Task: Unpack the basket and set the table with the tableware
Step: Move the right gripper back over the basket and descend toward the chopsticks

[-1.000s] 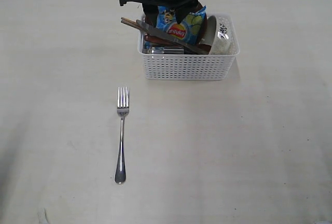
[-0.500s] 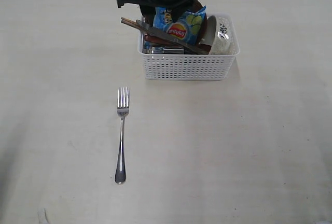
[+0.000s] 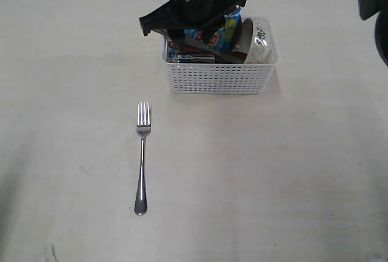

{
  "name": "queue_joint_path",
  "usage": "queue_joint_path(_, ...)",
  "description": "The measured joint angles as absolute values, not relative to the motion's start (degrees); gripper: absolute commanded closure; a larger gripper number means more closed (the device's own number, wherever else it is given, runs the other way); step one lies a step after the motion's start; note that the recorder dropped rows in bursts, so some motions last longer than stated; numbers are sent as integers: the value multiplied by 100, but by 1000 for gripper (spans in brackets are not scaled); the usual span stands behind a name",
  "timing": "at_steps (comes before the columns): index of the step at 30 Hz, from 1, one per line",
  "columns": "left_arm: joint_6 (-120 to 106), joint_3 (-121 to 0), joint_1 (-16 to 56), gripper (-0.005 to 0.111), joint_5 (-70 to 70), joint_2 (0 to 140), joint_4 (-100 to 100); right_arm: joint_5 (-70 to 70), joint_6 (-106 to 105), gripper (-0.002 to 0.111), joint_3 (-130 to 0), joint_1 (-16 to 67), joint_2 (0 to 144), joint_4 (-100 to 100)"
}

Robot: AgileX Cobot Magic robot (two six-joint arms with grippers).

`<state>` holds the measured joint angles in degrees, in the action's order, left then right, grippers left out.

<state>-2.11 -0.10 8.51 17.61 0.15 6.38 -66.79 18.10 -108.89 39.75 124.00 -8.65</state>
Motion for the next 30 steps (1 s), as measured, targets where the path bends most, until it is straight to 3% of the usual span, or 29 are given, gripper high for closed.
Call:
queue_joint_path(15, -211, -10, 851, 107, 1761, 15, 638, -6258, 1623, 59, -10889, 3975, 12515, -880)
queue_joint_path(27, -211, -10, 851, 107, 1761, 15, 638, -6101, 1396, 60, -10940, 3975, 12982, -2019)
queue_joint_path(30, -211, -10, 851, 107, 1761, 15, 638, -6015, 1299, 80, -10951, 3975, 13086, -2151)
